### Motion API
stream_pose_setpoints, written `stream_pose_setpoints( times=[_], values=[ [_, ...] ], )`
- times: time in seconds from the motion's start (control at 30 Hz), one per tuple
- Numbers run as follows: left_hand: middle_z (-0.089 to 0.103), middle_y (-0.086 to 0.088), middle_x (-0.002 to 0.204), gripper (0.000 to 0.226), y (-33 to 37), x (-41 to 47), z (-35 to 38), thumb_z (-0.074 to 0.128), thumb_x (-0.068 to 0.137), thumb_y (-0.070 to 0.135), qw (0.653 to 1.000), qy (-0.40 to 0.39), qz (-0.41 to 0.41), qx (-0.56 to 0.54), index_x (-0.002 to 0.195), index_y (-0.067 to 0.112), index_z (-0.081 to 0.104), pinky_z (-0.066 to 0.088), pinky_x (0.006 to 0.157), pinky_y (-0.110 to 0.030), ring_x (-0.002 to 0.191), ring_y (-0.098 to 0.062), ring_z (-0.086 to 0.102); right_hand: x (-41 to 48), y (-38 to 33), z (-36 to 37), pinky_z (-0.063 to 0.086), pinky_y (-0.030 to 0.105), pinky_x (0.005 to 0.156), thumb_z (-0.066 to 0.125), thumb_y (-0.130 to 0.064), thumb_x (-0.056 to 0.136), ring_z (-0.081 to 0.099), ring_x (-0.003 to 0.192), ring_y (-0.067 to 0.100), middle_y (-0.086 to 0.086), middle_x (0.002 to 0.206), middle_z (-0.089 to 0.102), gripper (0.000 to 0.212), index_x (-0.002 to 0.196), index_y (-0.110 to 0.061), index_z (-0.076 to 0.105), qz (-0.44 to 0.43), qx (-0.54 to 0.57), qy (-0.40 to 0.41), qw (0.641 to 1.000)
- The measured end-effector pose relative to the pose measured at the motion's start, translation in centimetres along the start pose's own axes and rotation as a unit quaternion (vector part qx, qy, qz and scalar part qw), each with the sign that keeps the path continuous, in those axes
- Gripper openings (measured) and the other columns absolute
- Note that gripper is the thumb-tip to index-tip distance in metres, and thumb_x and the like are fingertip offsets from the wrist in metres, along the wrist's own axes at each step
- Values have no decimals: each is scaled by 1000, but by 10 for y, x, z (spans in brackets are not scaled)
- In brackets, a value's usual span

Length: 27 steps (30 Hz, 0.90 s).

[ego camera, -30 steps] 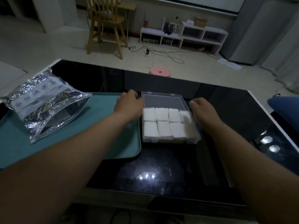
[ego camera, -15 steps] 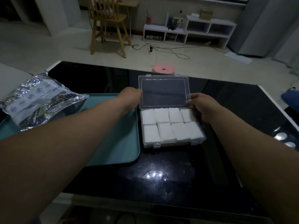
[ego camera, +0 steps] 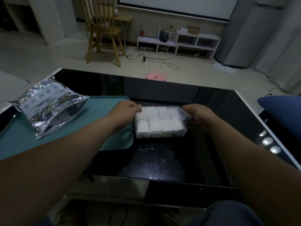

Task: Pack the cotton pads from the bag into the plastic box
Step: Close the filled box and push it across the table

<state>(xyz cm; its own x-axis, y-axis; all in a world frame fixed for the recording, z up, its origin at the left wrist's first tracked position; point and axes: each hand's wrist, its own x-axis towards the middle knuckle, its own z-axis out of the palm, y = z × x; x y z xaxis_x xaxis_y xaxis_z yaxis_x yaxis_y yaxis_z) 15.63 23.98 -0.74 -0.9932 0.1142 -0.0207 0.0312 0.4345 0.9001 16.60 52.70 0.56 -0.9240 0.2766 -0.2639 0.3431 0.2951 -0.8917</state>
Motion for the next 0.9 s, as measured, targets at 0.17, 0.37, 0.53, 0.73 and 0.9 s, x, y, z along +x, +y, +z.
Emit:
stream_pose_setpoints(
  times=[0.17, 0.37, 0.53, 0.73, 0.9],
  values=[
    [58, 1, 109, 20, -28, -22, 24, 65, 94, 25, 972, -7, 97, 212, 111, 16, 71, 47, 91, -33, 95, -16, 58, -22, 34, 9, 51, 35, 100, 63, 0, 97, 63, 116, 24, 8, 133, 65, 45, 141, -7, 61, -58, -94, -26, 994],
    [59, -1, 131, 25, -37, -22, 32, 59, 101, 27, 956, 2, 154, 251, 124, 19, 66, 44, 102, -37, 119, -22, 56, -31, 43, 8, 42, 27, 94, 64, -17, 101, 60, 123, 26, 10, 137, 62, 43, 143, -13, 60, -146, -253, 3, 956],
    [59, -12, 125, 38, -20, -26, 45, 39, 97, 36, 888, -2, 176, 425, 117, 13, 62, 46, 96, -45, 115, -32, 53, -41, 49, 15, 51, 41, 87, 53, -33, 101, 59, 106, 28, 5, 117, 57, 20, 110, -22, 67, -216, -379, 68, 897],
    [44, -14, 133, 58, -11, -37, 79, 57, 81, 38, 869, 11, 107, 484, 130, 12, 41, 43, 97, -42, 122, -33, 41, -61, 45, 44, 52, 45, 87, 56, -51, 87, 53, 108, 30, 10, 126, 46, 57, 132, -18, 42, -181, -535, 71, 822],
    [38, -14, 138, 54, -14, -38, 104, 57, 83, 19, 897, 65, 65, 432, 132, 10, 37, 39, 102, -39, 135, -35, 32, -59, 49, 72, 50, 45, 90, 68, -30, 86, 51, 112, 35, 15, 132, 41, 56, 129, -13, 37, -135, -491, 128, 851]
  ],
)
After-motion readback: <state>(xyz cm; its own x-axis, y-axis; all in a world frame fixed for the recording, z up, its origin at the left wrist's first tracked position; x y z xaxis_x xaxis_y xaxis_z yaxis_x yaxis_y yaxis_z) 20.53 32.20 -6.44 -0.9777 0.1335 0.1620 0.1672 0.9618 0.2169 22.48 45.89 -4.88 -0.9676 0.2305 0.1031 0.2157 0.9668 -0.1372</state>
